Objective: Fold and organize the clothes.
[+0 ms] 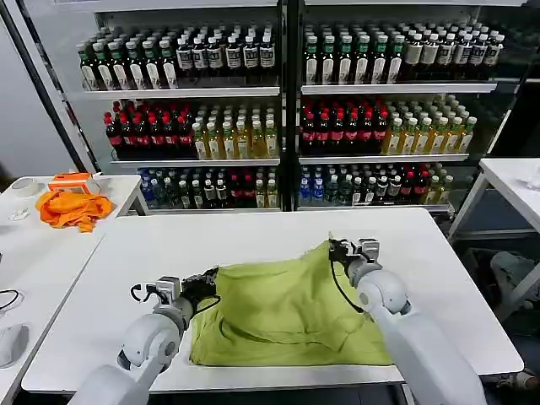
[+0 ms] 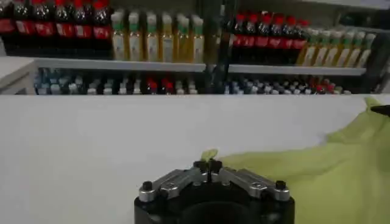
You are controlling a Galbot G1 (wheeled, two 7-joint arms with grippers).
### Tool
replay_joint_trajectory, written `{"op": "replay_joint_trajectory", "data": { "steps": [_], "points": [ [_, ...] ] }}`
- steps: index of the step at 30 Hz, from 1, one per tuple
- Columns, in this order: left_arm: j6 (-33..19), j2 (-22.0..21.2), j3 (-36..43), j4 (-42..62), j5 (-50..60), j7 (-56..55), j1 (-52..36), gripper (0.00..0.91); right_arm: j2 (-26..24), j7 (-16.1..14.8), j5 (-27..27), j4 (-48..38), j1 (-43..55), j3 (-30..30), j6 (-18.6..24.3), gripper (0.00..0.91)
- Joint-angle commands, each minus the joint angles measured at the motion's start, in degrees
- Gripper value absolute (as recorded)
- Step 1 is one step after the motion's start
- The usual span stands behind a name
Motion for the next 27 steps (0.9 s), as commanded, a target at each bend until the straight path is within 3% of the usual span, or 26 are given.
{"op": "replay_joint_trajectory", "data": {
  "steps": [1,13,20,27],
  "points": [
    [-0.7,0.9,-1.7,-6.9,0.3,0.5,6.0,0.020,-3.7,0.1,-0.5,15.4,-13.3,7.3,0.0,0.000],
    [-0.5,2.3,-3.7,-8.8,1.5,1.5,11.2,0.020,-3.6,-0.6,-3.2,28.4,-31.0,16.9,0.1,0.000],
    [0.5,3.3,-3.6,-7.4,4.7,2.3,12.7,0.020,-1.4,-0.5,-4.8,30.5,-38.1,20.3,0.1,0.000],
    [0.4,3.6,-3.1,-5.6,9.7,3.4,13.2,0.020,0.8,0.1,-5.6,29.8,-39.8,19.8,-0.2,0.000]
  ]
}}
